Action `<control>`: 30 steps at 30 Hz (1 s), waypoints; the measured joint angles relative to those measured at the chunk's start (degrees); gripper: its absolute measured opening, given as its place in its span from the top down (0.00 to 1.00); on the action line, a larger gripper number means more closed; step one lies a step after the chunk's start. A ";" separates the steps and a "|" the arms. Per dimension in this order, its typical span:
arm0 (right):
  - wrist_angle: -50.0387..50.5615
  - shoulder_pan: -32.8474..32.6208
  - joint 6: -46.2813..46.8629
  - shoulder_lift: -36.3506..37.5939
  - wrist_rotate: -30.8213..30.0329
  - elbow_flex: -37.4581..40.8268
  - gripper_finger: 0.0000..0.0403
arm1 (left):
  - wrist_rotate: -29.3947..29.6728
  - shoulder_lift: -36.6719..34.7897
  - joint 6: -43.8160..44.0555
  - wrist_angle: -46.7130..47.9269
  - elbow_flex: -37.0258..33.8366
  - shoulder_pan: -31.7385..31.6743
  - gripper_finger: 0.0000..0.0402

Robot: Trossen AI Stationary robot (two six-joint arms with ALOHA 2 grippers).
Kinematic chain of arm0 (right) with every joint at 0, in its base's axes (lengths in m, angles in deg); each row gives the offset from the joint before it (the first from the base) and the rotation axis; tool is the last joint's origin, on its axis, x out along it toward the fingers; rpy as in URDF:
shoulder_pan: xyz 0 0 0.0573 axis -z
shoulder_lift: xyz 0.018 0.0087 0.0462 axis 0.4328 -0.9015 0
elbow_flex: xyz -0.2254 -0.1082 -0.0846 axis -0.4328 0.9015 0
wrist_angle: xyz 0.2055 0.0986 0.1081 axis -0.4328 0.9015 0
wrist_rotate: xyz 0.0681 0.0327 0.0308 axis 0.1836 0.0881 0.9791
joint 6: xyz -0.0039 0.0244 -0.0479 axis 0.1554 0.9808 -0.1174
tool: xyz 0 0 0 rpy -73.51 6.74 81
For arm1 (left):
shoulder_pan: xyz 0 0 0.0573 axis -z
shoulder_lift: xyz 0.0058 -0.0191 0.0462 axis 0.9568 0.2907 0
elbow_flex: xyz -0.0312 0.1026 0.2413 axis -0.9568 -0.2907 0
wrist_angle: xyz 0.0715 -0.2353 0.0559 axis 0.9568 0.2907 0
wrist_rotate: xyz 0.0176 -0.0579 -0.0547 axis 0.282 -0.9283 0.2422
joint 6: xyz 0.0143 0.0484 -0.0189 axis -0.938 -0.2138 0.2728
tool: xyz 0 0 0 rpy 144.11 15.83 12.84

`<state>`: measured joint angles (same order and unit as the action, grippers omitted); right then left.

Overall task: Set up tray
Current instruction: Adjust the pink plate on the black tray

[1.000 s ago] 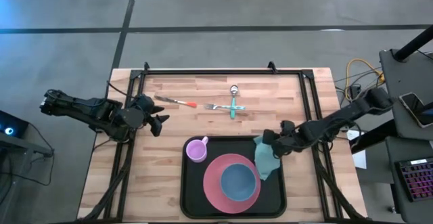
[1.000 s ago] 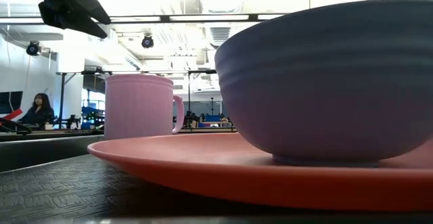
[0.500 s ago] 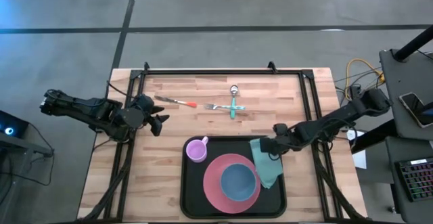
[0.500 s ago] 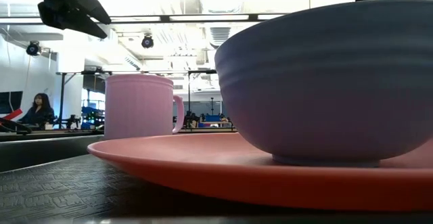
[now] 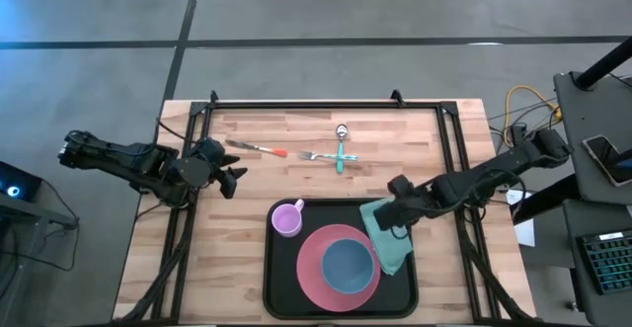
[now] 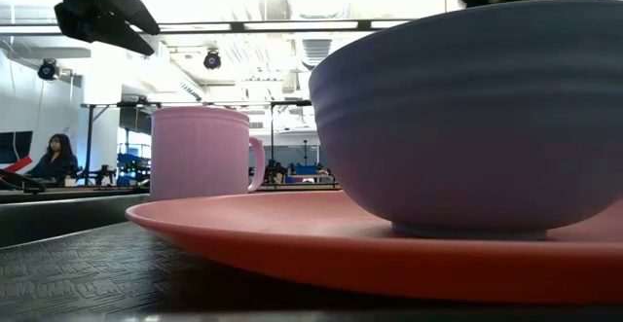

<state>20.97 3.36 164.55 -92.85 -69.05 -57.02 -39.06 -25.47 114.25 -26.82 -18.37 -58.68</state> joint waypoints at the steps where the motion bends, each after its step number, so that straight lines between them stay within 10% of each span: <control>1: 0.35 -0.90 -1.23 0.00 0.81 -0.66 0.54 | 0.00 0.00 0.00 0.00 0.00 0.01 0.49; 13: -1.90 -13.52 -5.55 -10.11 17.73 -7.50 0.60 | 0.00 0.00 -0.98 0.04 -0.20 0.00 0.49; 30: -2.95 -20.37 -11.39 -39.55 18.88 -29.85 0.65 | -0.34 0.00 -1.09 0.02 0.02 -0.01 0.49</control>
<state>18.01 -17.01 153.16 -132.40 -50.17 -86.87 -39.40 -25.47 113.16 -26.80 -18.36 -58.69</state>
